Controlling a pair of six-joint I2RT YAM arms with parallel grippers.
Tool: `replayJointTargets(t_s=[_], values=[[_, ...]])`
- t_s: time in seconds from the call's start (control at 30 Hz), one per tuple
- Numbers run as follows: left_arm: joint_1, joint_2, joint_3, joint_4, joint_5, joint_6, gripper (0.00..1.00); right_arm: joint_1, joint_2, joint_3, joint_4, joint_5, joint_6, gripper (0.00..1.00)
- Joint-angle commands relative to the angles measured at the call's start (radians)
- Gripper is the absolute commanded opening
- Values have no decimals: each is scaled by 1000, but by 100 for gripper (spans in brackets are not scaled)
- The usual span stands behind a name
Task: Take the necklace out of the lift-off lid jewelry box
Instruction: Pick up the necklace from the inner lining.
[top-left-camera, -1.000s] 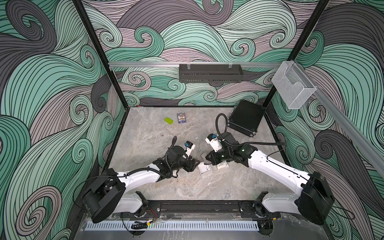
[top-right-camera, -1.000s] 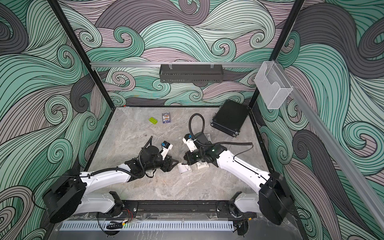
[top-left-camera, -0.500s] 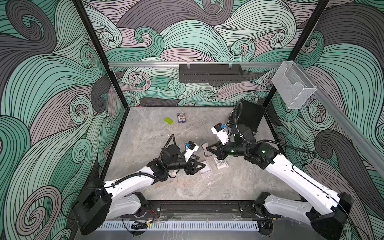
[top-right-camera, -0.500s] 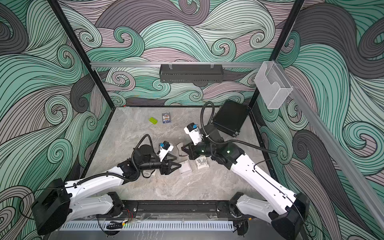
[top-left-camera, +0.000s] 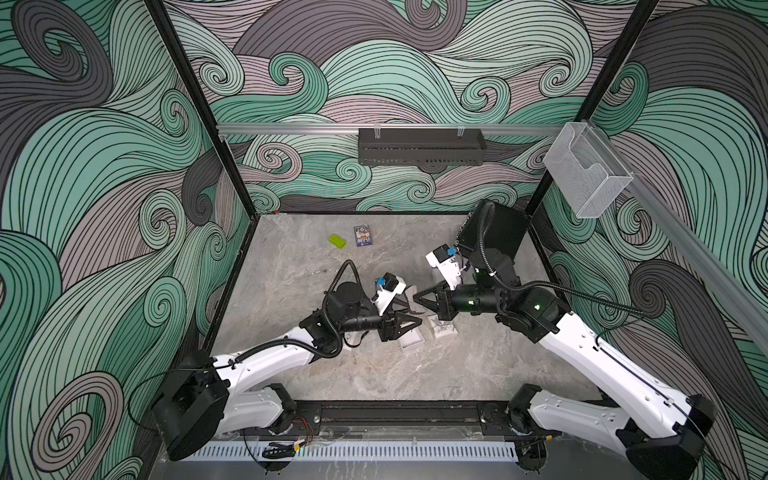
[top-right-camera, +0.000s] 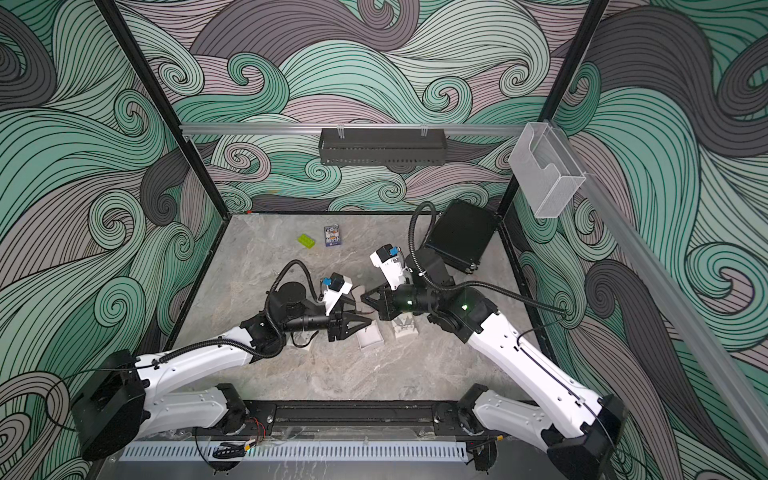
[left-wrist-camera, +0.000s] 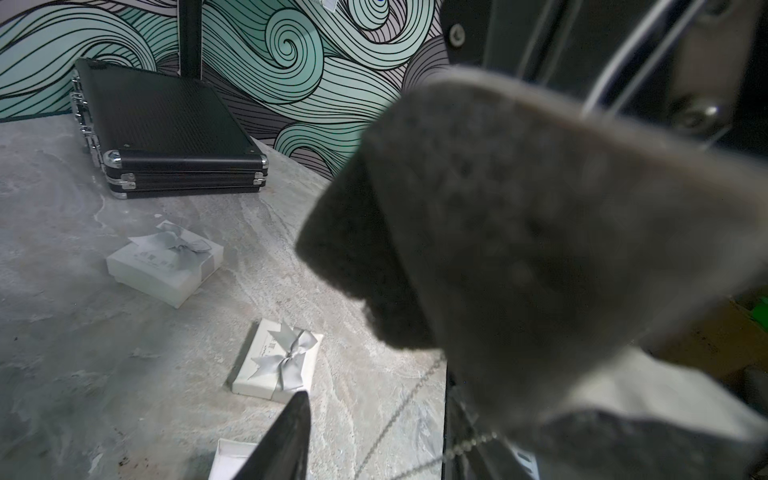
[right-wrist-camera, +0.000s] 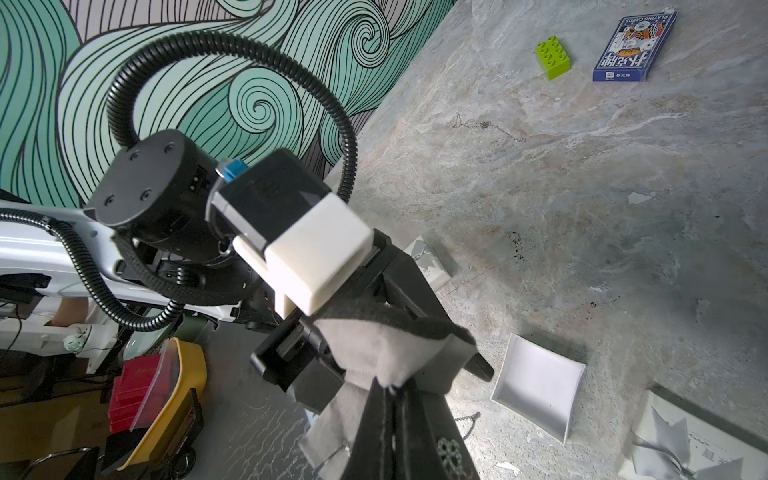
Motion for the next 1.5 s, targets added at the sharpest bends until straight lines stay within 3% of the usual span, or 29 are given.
replayJointTargets(t_s=[0.0, 0.43, 1.0, 1.47], values=[[-14, 22, 45, 47, 35, -7, 44, -4, -16, 11, 29, -9, 16, 0], [-24, 18, 39, 49, 10, -29, 0, -5, -43, -6, 49, 140, 9, 0], [-37, -29, 33, 10, -43, -52, 0, -9, 20, -101, 261, 372, 43, 0], [-36, -129, 29, -100, -192, -36, 0, -10, 68, -201, 376, 356, -111, 0]])
